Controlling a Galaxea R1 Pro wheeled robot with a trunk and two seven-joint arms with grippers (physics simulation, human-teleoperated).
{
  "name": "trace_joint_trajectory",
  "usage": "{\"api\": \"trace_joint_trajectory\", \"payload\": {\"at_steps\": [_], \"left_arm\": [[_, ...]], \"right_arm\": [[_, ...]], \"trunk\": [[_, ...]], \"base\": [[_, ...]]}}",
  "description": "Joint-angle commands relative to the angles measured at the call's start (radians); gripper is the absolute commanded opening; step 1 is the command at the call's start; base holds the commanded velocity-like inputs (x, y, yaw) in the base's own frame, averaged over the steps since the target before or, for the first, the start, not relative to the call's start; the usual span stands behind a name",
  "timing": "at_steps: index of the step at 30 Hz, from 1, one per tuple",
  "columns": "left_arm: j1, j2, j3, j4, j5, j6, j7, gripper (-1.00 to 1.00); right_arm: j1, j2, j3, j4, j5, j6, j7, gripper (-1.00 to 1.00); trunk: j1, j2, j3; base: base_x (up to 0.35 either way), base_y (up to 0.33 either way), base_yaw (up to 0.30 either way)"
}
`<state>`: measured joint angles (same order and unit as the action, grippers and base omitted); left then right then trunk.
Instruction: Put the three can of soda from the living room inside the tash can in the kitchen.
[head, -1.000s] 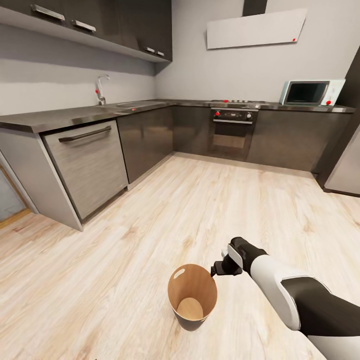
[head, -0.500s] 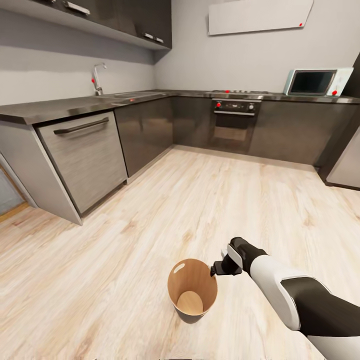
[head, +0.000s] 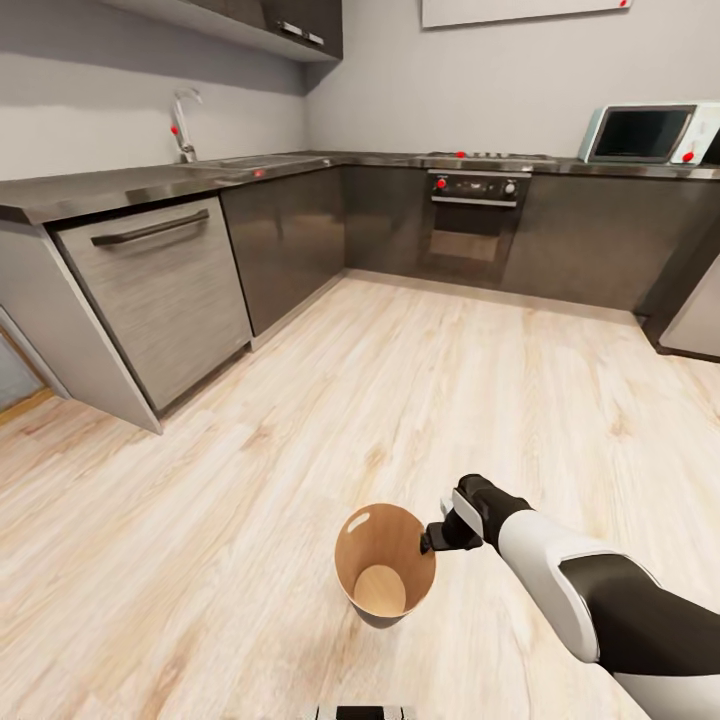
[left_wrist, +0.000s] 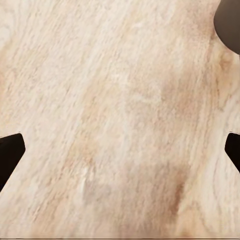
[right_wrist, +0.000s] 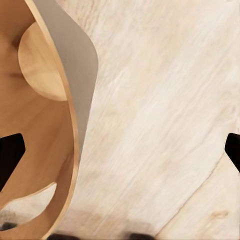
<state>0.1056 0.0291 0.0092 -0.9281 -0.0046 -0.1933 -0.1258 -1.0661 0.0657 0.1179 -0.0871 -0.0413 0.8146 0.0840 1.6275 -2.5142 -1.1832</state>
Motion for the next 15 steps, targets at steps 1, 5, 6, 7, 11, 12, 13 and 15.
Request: {"api": "trace_joint_trajectory", "payload": {"at_steps": [1, 5, 6, 7, 11, 12, 13, 15], "left_arm": [[0.000, 0.000, 0.000, 0.000, 0.000, 0.000, 0.000, 1.00], [0.000, 0.000, 0.000, 0.000, 0.000, 0.000, 0.000, 1.00], [0.000, 0.000, 0.000, 0.000, 0.000, 0.000, 0.000, 1.00], [0.000, 0.000, 0.000, 0.000, 0.000, 0.000, 0.000, 1.00], [0.000, 0.000, 0.000, 0.000, 0.000, 0.000, 0.000, 1.00], [0.000, 0.000, 0.000, 0.000, 0.000, 0.000, 0.000, 1.00], [0.000, 0.000, 0.000, 0.000, 0.000, 0.000, 0.000, 1.00], [0.000, 0.000, 0.000, 0.000, 0.000, 0.000, 0.000, 1.00]], "right_arm": [[0.000, 0.000, 0.005, 0.000, 0.000, 0.000, 0.000, 1.00], [0.000, 0.000, 0.010, 0.000, 0.000, 0.000, 0.000, 1.00], [0.000, 0.000, 0.011, 0.000, 0.000, 0.000, 0.000, 1.00], [0.000, 0.000, 0.011, -0.001, 0.000, -0.001, 0.000, 1.00], [0.000, 0.000, 0.013, -0.001, -0.001, -0.003, 0.000, 1.00], [0.000, 0.000, 0.013, -0.002, -0.001, -0.003, 0.000, 1.00], [0.000, 0.000, 0.013, -0.002, -0.001, -0.004, 0.000, 1.00], [0.000, 0.000, 0.013, -0.002, -0.001, -0.004, 0.000, 1.00]], "trunk": [[0.000, 0.000, 0.000], [0.000, 0.000, 0.000], [0.000, 0.000, 0.000], [0.000, 0.000, 0.000], [0.000, 0.000, 0.000], [0.000, 0.000, 0.000], [0.000, 0.000, 0.000], [0.000, 0.000, 0.000]], "base": [[0.000, 0.000, 0.000], [0.000, 0.000, 0.000], [0.000, 0.000, 0.000], [0.000, 0.000, 0.000], [0.000, 0.000, 0.000], [0.000, 0.000, 0.000], [0.000, 0.000, 0.000], [0.000, 0.000, 0.000]]}}
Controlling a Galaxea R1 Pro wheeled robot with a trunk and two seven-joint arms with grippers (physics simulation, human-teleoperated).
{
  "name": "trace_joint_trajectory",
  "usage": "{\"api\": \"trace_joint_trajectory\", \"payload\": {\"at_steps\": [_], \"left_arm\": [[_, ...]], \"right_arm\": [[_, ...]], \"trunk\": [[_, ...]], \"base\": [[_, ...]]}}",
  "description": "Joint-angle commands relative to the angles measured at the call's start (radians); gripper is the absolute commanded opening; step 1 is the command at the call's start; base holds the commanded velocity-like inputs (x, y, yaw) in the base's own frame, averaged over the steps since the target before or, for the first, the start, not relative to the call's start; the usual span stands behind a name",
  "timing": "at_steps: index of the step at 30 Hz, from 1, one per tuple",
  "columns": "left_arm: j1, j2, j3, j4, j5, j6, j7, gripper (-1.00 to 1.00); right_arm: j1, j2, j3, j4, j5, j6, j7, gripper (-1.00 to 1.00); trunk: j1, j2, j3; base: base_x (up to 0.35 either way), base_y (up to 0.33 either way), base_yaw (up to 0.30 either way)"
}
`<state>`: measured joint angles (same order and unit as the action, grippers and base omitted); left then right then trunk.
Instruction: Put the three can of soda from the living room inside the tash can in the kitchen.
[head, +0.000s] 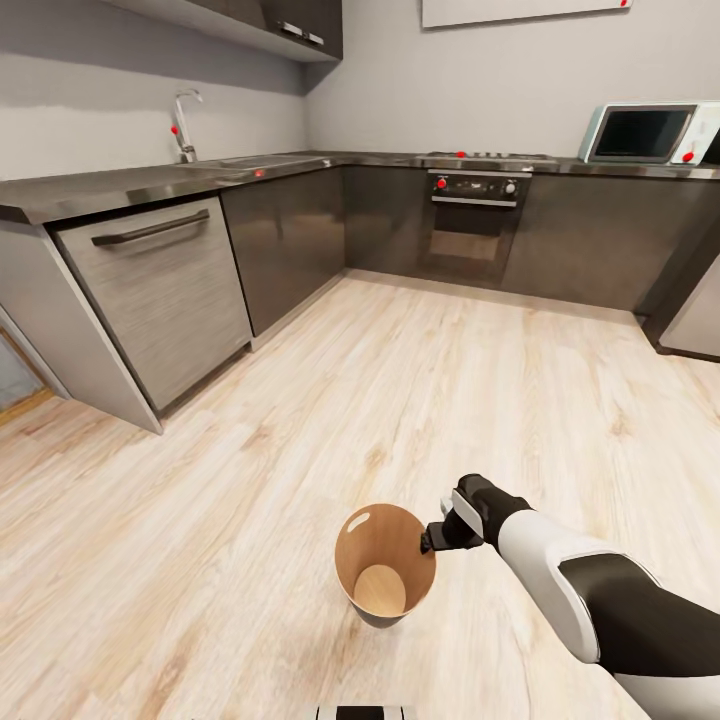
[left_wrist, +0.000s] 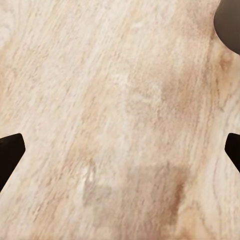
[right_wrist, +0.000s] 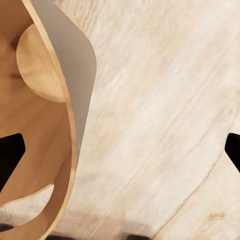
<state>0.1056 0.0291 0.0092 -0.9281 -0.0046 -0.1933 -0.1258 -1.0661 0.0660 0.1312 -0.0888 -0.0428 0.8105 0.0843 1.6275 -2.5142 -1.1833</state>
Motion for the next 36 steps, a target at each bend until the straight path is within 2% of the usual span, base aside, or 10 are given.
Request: {"api": "trace_joint_trajectory", "payload": {"at_steps": [1, 14, 21, 22, 36], "left_arm": [[0.000, 0.000, 0.000, 0.000, 0.000, 0.000, 0.000, 1.00], [-0.001, 0.000, 0.000, 0.000, 0.000, 0.000, 0.000, 1.00], [0.000, 0.000, 0.000, 0.000, 0.000, 0.000, 0.000, 1.00], [0.000, 0.000, 0.000, 0.000, 0.000, 0.000, 0.000, 1.00], [0.000, 0.000, 0.001, -0.001, 0.001, 0.000, 0.000, 1.00]], "right_arm": [[0.000, 0.000, 0.000, 0.000, 0.000, 0.000, 0.000, 1.00], [0.000, -0.001, -0.001, 0.001, 0.000, -0.001, 0.000, 1.00], [0.000, -0.002, -0.001, 0.001, 0.000, -0.001, 0.000, 1.00], [0.001, -0.002, 0.000, 0.002, 0.000, -0.001, 0.000, -1.00], [0.011, 0.000, 0.001, 0.001, 0.000, -0.001, 0.000, -1.00]], "trunk": [[0.000, 0.000, 0.000], [0.006, -0.003, -0.050], [0.006, -0.003, -0.050], [0.006, -0.003, -0.050], [0.006, -0.003, -0.050]], "base": [[0.000, 0.000, 0.000], [0.000, 0.000, 0.000], [0.000, 0.000, 0.000], [0.000, 0.000, 0.000], [0.000, 0.000, 0.000]]}}
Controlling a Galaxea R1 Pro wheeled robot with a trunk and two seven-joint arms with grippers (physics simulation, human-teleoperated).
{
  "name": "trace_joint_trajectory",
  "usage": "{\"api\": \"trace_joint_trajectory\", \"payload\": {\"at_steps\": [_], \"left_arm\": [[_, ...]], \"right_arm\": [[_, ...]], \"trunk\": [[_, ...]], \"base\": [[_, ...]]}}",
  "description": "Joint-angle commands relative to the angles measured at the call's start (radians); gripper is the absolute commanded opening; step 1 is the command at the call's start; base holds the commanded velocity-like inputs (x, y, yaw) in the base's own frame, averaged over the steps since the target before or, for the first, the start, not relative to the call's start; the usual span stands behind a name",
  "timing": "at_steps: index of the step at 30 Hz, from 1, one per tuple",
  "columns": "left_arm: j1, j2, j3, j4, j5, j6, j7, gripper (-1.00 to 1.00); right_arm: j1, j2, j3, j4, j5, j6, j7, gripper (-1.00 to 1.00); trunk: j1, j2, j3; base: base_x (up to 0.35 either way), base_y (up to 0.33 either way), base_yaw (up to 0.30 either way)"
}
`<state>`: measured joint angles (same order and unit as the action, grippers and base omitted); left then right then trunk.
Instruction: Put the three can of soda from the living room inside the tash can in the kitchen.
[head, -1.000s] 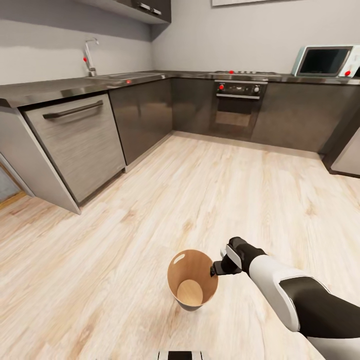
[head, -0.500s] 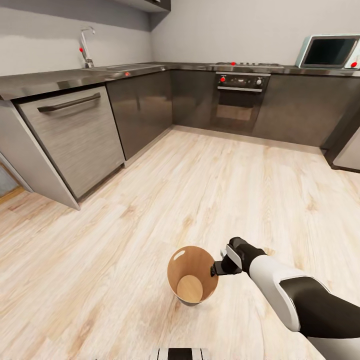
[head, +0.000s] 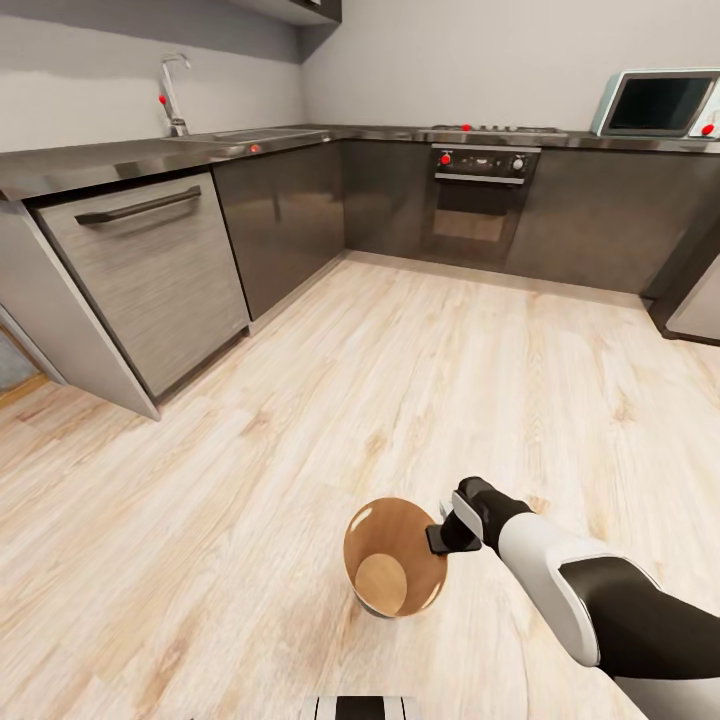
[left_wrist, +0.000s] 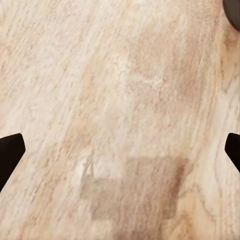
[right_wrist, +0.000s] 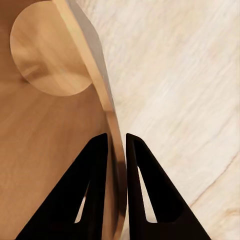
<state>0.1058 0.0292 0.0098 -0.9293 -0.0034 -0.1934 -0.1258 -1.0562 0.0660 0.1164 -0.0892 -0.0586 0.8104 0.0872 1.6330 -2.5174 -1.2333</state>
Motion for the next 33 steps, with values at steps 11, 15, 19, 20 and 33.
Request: {"api": "trace_joint_trajectory", "payload": {"at_steps": [11, 15, 19, 20, 33], "left_arm": [[0.000, 0.000, 0.002, 0.000, 0.003, 0.000, 0.000, 1.00], [-0.043, -0.003, 0.005, -0.001, 0.006, 0.218, 0.008, 1.00], [-0.055, -0.003, 0.007, -0.001, 0.006, 0.261, 0.027, 1.00], [-0.056, -0.003, 0.007, 0.000, 0.006, 0.263, 0.032, 1.00], [-0.060, -0.004, 0.007, 0.001, 0.004, 0.275, 0.055, 1.00]], "right_arm": [[0.002, -0.001, 0.016, 0.002, 0.016, -0.001, -0.003, -1.00], [0.009, 0.000, 0.016, 0.004, 0.016, -0.033, -0.002, -1.00], [0.027, 0.000, 0.016, 0.004, 0.016, -0.071, -0.002, -1.00], [0.029, 0.000, 0.015, 0.004, 0.015, -0.081, -0.002, -1.00], [0.045, -0.009, 0.013, 0.009, 0.014, -0.133, -0.001, -1.00]], "trunk": [[0.000, 0.000, 0.000], [0.000, 0.000, 0.004], [-0.002, 0.001, 0.019], [-0.002, 0.002, 0.023], [-0.008, 0.005, 0.073]], "base": [[0.000, 0.000, 0.000], [0.000, 0.000, 0.000], [0.000, 0.000, 0.000], [0.000, 0.000, 0.000], [0.000, 0.000, 0.000]]}}
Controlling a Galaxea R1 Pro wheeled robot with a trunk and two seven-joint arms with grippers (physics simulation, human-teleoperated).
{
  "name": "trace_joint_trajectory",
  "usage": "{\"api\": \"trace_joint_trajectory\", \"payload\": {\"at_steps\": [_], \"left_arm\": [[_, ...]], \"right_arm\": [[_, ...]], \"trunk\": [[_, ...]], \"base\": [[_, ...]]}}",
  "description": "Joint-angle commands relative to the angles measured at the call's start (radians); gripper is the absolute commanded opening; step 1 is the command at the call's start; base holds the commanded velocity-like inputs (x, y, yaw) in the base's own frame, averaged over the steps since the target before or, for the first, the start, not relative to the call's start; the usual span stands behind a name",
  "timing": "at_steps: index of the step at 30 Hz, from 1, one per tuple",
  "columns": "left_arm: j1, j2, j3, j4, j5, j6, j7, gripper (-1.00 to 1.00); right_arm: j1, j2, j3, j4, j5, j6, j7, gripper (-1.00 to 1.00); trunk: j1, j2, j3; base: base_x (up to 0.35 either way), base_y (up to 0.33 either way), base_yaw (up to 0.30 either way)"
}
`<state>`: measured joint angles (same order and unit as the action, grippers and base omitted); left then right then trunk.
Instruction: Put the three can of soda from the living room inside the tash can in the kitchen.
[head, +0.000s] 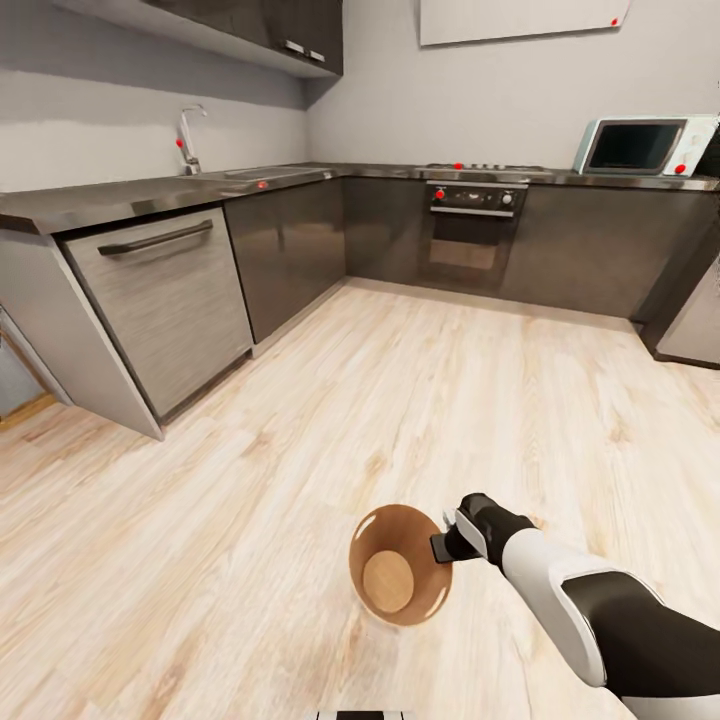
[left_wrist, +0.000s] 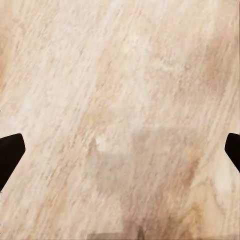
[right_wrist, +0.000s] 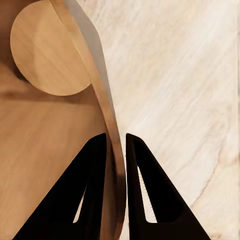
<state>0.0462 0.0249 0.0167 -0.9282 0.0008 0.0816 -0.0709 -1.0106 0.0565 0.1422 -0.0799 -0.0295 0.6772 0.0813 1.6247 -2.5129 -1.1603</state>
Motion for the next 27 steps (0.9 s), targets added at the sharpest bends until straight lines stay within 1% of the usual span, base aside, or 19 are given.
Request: {"api": "trace_joint_trajectory", "payload": {"at_steps": [1, 7, 12, 16, 19, 21, 25, 27], "left_arm": [[0.000, 0.000, 0.000, 0.000, 0.000, 0.001, 0.000, 1.00], [-0.003, 0.000, 0.000, 0.002, -0.001, 0.006, 0.000, 1.00], [-0.010, 0.000, 0.000, 0.017, -0.001, 0.007, 0.000, 1.00], [-0.012, 0.000, -0.001, 0.020, -0.001, 0.007, 0.001, 1.00], [-0.015, 0.000, 0.000, 0.022, -0.001, 0.007, 0.002, 1.00], [-0.016, 0.000, -0.001, 0.022, -0.001, 0.007, 0.002, 1.00], [-0.017, 0.000, -0.001, 0.022, -0.002, 0.007, 0.002, 1.00], [-0.017, 0.000, -0.001, 0.022, -0.002, 0.007, 0.003, 1.00]], "right_arm": [[0.001, 0.000, -0.013, 0.000, -0.014, 0.000, 0.005, -1.00], [0.008, -0.002, -0.013, -0.006, -0.014, -0.007, 0.005, -1.00], [0.016, -0.003, -0.012, -0.006, -0.014, -0.044, 0.005, -1.00], [0.023, -0.013, -0.012, -0.007, -0.013, -0.068, 0.006, -1.00], [0.025, -0.018, -0.012, -0.005, -0.015, -0.118, 0.009, -1.00], [0.027, -0.019, -0.013, -0.006, -0.018, -0.135, 0.012, -1.00], [0.028, -0.016, -0.012, -0.015, -0.021, -0.147, 0.014, -1.00], [0.029, -0.016, -0.012, -0.038, -0.023, -0.149, 0.018, -1.00]], "trunk": [[0.000, 0.000, 0.004], [-0.003, 0.002, 0.027], [-0.005, 0.003, 0.047], [-0.007, 0.004, 0.062], [-0.009, 0.004, 0.074], [-0.009, 0.005, 0.081], [-0.011, 0.006, 0.097], [-0.012, 0.006, 0.105]], "base": [[0.000, 0.000, 0.000], [0.000, 0.000, 0.000], [0.000, 0.000, 0.000], [0.000, 0.000, 0.000], [0.000, 0.000, 0.000], [0.000, 0.000, 0.000], [0.000, 0.000, 0.000], [0.000, 0.000, 0.000]]}}
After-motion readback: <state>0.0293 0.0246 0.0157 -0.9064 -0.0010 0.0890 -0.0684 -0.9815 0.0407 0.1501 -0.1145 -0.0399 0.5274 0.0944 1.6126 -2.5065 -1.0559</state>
